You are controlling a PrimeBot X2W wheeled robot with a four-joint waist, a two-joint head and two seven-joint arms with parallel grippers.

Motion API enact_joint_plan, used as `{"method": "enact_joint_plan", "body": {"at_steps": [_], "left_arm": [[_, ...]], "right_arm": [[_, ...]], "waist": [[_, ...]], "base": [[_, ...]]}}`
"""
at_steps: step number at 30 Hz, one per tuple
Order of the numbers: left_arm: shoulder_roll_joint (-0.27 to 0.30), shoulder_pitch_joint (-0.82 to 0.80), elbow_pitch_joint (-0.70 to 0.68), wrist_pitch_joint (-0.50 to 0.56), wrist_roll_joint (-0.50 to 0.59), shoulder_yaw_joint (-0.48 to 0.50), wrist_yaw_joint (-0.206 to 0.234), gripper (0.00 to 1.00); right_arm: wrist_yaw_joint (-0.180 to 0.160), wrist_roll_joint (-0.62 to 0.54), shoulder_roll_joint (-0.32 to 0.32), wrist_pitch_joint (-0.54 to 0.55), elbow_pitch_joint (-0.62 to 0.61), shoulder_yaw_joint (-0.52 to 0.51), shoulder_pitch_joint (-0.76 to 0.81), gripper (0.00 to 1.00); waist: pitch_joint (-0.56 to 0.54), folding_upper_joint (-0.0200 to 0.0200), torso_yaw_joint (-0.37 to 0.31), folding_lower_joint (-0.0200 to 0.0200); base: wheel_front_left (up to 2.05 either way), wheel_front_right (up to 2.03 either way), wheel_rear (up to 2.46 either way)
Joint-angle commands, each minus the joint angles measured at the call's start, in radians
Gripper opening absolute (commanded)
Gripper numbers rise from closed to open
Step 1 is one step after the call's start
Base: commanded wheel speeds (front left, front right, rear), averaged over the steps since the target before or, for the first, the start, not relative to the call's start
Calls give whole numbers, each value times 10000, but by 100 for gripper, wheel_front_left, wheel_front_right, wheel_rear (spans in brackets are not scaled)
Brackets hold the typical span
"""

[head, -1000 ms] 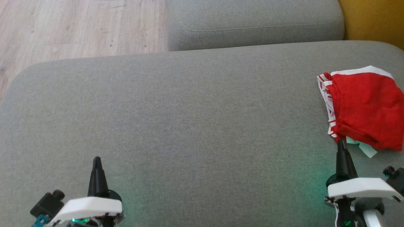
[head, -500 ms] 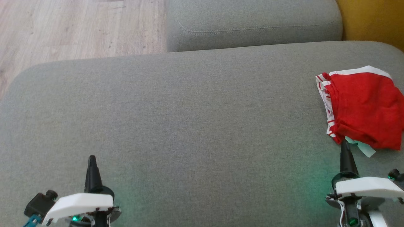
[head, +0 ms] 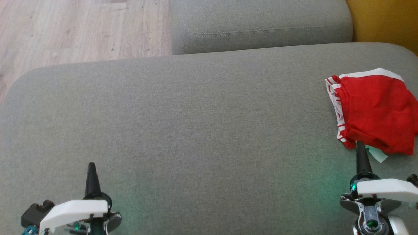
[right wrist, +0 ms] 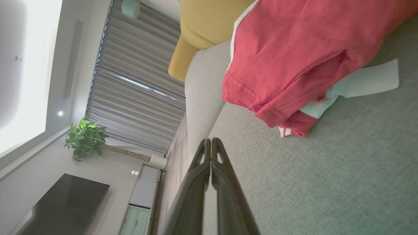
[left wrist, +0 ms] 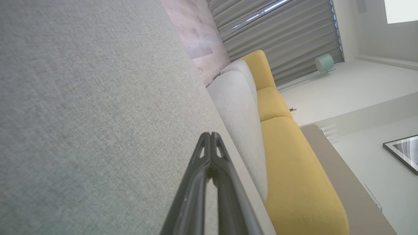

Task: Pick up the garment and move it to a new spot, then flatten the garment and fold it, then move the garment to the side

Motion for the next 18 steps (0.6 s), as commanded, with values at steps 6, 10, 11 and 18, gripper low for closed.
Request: {"method": "enact_joint_plan", "body": {"at_steps": [6,10,11,18], "left_arm": [[112,-615,-250,238,-784,504,-124,0],[111,-645,-240,358,-1174,594,-149,0],[111,-652,-238,388,-1272,617,-156,0],[110,-697,-224,567,-1853,753,-193,0]], "right_arm": [[-5,952,-142,249,-410,48,-514,0],[-5,1412,-143,367,-418,3,-538,0],[-5,1527,-143,396,-420,-8,-544,0],[-6,2213,-144,572,-431,-75,-580,0]], "waist": [[-16,0,-21,0],[-26,0,-33,0],[-28,0,-37,0],[-42,0,-55,0]], "base": [[0,0,0],[0,0,0],[0,0,0],[0,0,0]]}}
